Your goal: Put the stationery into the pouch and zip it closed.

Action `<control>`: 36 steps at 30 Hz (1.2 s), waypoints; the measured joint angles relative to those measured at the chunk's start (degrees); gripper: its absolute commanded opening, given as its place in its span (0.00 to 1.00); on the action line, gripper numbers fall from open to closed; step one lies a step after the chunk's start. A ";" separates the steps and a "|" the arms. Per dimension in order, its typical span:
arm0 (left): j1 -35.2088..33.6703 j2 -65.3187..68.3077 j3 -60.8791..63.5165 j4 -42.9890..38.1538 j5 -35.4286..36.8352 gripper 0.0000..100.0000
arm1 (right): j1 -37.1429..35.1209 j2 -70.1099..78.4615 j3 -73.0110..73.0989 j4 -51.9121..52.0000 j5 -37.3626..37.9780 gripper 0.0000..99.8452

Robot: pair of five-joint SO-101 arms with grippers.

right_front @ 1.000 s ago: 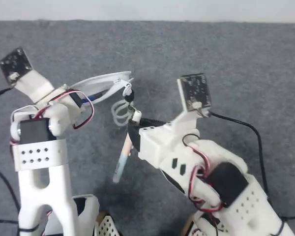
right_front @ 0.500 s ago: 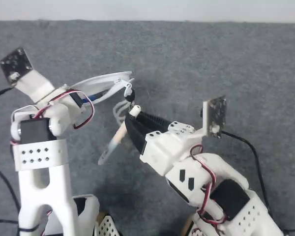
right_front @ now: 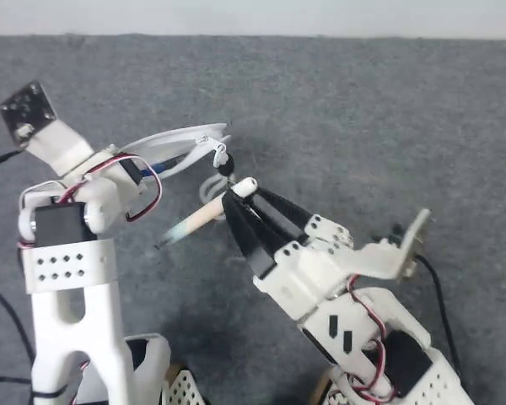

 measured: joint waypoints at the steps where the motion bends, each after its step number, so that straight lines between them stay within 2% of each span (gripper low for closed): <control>1: 0.00 -0.18 0.00 0.00 0.00 0.01 | 0.00 -1.14 0.62 -0.79 0.00 0.01; 8: 3.16 -7.56 3.78 0.00 0.00 0.01 | 0.44 -8.35 2.55 -4.92 0.35 0.01; 12: 4.48 -10.29 6.68 -1.05 0.00 0.01 | 3.96 -9.93 2.55 -6.24 3.08 0.01; 20: 4.57 -10.37 7.30 -1.93 0.00 0.01 | 11.25 -9.93 2.55 -8.53 3.87 0.01; 24: 4.84 -10.37 7.30 -1.93 0.00 0.01 | 11.69 -10.02 4.48 -13.10 4.04 0.01; 31: 4.92 -10.37 7.30 -1.93 0.00 0.01 | 11.96 -9.14 9.14 -26.11 15.12 0.01; 36: 4.92 -10.37 7.30 -1.93 0.00 0.01 | 11.96 -4.84 9.14 -28.57 17.23 0.01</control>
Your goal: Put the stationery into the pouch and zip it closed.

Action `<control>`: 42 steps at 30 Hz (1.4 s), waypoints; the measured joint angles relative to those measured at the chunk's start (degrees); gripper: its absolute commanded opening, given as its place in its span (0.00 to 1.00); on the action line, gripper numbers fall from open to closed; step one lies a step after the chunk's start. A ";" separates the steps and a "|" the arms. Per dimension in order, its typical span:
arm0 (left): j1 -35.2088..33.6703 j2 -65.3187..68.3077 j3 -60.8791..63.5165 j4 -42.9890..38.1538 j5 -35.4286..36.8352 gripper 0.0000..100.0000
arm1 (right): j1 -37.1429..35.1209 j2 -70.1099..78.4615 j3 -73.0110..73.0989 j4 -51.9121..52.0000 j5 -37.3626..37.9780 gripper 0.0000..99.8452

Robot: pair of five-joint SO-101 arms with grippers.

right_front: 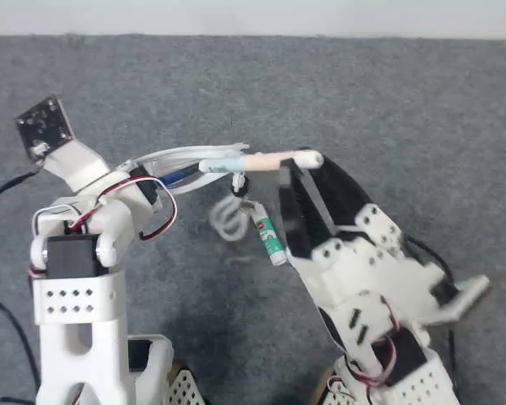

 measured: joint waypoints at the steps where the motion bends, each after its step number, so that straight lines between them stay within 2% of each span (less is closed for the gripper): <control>1: 0.00 0.00 0.00 0.00 0.00 0.01 | 0.00 1.76 0.00 -1.05 0.09 0.01; 8: 0.00 0.00 0.00 0.00 0.00 0.01 | -0.79 12.13 0.00 -6.68 5.89 0.01; 23: 0.26 0.00 0.00 0.00 0.00 0.01 | -12.31 25.32 2.29 -6.77 30.68 0.01; 33: 0.00 0.09 0.09 0.00 0.00 0.01 | -12.40 36.13 2.20 -6.77 37.89 0.01; 39: -0.18 0.09 1.14 0.00 -0.44 0.01 | -12.48 41.23 1.93 -7.74 40.88 0.13; 42: -0.18 0.09 1.23 0.00 -0.44 0.01 | -12.84 41.41 2.02 -7.82 41.14 0.14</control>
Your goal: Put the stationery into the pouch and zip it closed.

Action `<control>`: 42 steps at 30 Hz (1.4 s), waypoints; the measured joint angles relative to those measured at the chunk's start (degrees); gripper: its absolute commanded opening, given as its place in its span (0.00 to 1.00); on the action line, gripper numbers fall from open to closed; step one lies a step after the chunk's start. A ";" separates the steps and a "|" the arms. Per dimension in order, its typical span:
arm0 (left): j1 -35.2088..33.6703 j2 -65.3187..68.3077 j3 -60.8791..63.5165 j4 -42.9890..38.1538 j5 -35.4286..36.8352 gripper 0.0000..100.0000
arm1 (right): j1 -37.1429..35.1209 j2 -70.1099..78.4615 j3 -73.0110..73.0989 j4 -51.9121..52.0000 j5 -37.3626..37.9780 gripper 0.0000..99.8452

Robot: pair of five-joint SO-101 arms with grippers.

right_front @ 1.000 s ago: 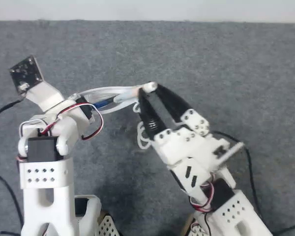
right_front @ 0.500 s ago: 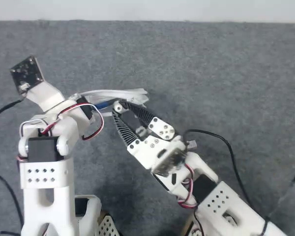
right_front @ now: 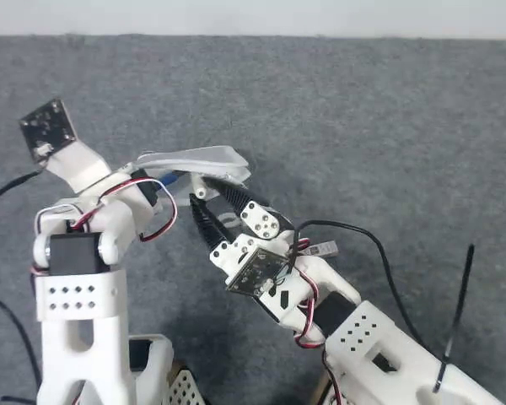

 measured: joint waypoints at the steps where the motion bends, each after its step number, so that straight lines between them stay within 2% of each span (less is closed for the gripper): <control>1: 0.00 0.00 0.00 0.00 0.00 0.01 | 0.00 0.00 0.00 0.00 0.09 0.13; 11: 0.44 0.00 0.00 0.00 0.00 0.01 | 0.00 -6.42 3.78 1.05 0.09 0.13; 15: 0.44 0.00 0.00 0.00 0.00 0.01 | -0.35 -12.66 3.87 8.44 0.09 0.13; 21: 0.26 0.00 0.00 0.00 0.00 0.01 | -0.62 -21.80 3.69 21.10 -5.63 0.13; 27: -5.36 -0.35 -0.09 -0.09 0.00 0.01 | -0.35 -25.58 1.41 31.21 -9.76 0.13; 33: -9.32 -0.35 -0.09 -1.58 0.09 0.01 | -0.53 -25.76 1.32 34.81 -9.93 0.13; 42: -14.86 -0.53 -0.09 -3.52 2.90 0.01 | -0.44 -25.76 -4.48 46.24 -9.93 0.13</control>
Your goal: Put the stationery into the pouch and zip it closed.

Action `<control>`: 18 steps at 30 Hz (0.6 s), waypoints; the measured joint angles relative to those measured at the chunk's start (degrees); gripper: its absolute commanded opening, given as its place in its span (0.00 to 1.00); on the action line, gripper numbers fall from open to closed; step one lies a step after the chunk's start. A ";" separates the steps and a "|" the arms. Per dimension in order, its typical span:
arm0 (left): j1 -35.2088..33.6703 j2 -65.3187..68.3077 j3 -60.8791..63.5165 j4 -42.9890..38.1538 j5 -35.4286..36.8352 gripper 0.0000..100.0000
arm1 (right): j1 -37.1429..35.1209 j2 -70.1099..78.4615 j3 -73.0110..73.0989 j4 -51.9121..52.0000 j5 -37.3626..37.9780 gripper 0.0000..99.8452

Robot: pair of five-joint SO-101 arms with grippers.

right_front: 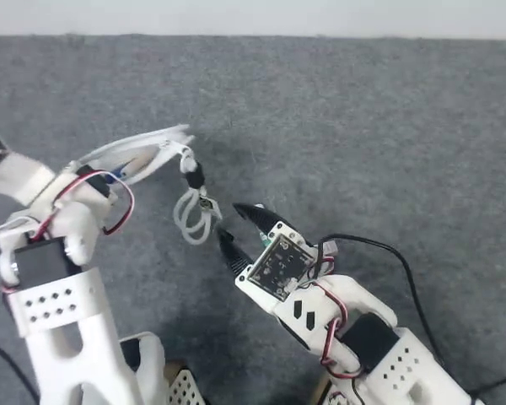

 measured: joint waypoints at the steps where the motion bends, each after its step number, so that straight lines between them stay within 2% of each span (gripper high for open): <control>1: -0.53 0.00 0.00 0.00 0.44 0.01 | 0.00 0.00 -0.44 0.88 0.00 0.13; 8: -1.93 0.00 0.00 0.00 1.41 0.01 | 0.35 1.58 -1.05 1.93 0.00 0.13; 18: -2.02 0.00 0.00 0.00 1.41 0.01 | 4.31 24.79 -8.79 2.02 -1.14 0.13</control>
